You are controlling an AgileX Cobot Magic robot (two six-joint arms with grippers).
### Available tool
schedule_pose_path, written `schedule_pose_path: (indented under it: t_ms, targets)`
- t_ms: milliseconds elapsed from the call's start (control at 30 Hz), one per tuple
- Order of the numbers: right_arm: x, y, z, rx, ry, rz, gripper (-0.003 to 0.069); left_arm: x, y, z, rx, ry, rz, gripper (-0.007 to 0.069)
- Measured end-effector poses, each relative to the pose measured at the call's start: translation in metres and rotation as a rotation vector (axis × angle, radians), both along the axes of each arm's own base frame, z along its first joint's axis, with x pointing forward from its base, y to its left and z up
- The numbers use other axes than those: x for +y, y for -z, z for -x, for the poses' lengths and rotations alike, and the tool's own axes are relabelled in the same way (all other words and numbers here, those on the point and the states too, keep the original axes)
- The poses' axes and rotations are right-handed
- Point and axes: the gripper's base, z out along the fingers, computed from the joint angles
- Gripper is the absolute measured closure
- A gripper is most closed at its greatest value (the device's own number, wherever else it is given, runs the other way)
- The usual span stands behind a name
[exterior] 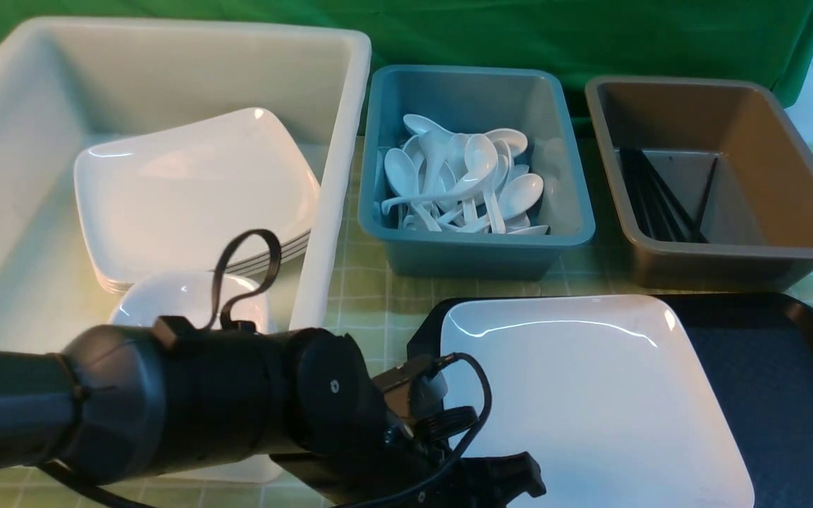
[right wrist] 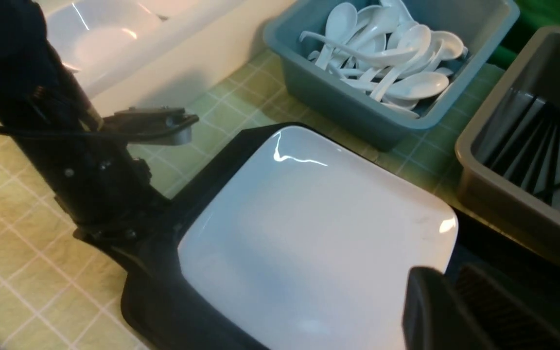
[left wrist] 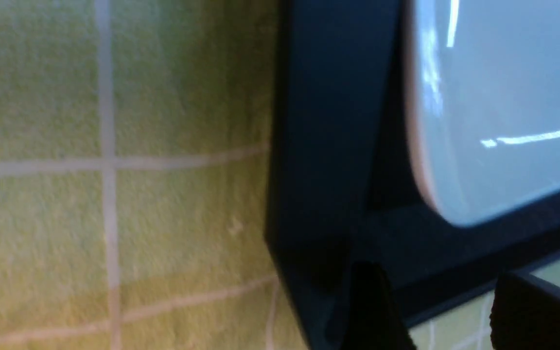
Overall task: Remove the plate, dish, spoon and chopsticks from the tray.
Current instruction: Use the left arm to grab a plate from the dinner plate
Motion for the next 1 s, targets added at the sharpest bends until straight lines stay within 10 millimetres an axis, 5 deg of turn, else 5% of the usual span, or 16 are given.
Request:
schedule_pose_path:
  t_ms: [533,1000]
  targets:
    - [0.000,0.000,0.000,-0.002,0.000,-0.003,0.0571,-0.008,0.014,-0.017,-0.073,-0.125,0.029,0.0311]
    - [0.000,0.000,0.000,-0.002,0.000,-0.004,0.0552,-0.019,0.004,-0.035,-0.221,-0.107,0.061,0.0311]
